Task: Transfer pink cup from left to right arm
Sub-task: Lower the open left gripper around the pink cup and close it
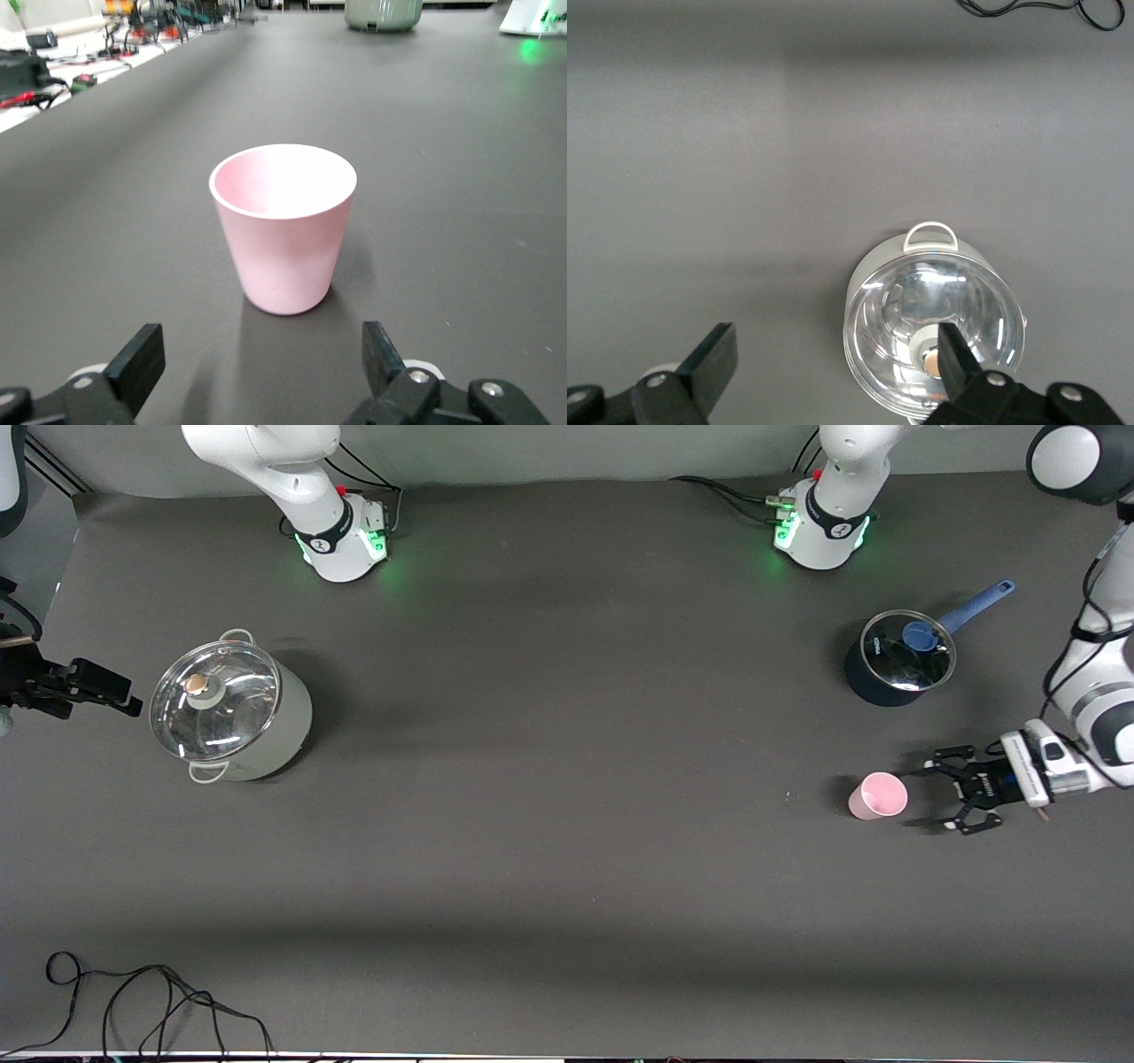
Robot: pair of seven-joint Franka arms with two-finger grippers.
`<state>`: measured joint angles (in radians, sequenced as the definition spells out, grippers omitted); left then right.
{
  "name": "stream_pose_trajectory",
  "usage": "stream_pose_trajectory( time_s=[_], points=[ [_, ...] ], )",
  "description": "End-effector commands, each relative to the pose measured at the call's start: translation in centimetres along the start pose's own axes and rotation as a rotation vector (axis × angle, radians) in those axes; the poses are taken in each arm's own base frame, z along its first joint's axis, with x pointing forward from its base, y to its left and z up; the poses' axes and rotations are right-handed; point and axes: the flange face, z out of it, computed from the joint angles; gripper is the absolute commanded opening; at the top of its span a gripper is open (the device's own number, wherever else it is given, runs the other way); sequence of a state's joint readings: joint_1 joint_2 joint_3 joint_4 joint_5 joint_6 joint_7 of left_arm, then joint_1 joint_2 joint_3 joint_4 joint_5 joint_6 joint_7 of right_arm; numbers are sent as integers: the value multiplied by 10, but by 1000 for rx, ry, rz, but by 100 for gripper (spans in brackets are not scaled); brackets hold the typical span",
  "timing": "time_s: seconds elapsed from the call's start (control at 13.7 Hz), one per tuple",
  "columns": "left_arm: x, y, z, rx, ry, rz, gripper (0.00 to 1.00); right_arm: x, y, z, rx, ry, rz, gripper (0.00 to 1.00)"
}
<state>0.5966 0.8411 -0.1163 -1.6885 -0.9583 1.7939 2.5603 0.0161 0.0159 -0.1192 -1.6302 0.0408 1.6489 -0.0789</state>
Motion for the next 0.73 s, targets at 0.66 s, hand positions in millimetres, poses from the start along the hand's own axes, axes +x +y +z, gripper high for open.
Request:
stream_pose_trajectory(
  time_s=[0.66],
  points=[
    [-14, 10, 53, -26, 263, 60, 99, -4, 0, -8, -8, 4, -12, 100]
  ],
)
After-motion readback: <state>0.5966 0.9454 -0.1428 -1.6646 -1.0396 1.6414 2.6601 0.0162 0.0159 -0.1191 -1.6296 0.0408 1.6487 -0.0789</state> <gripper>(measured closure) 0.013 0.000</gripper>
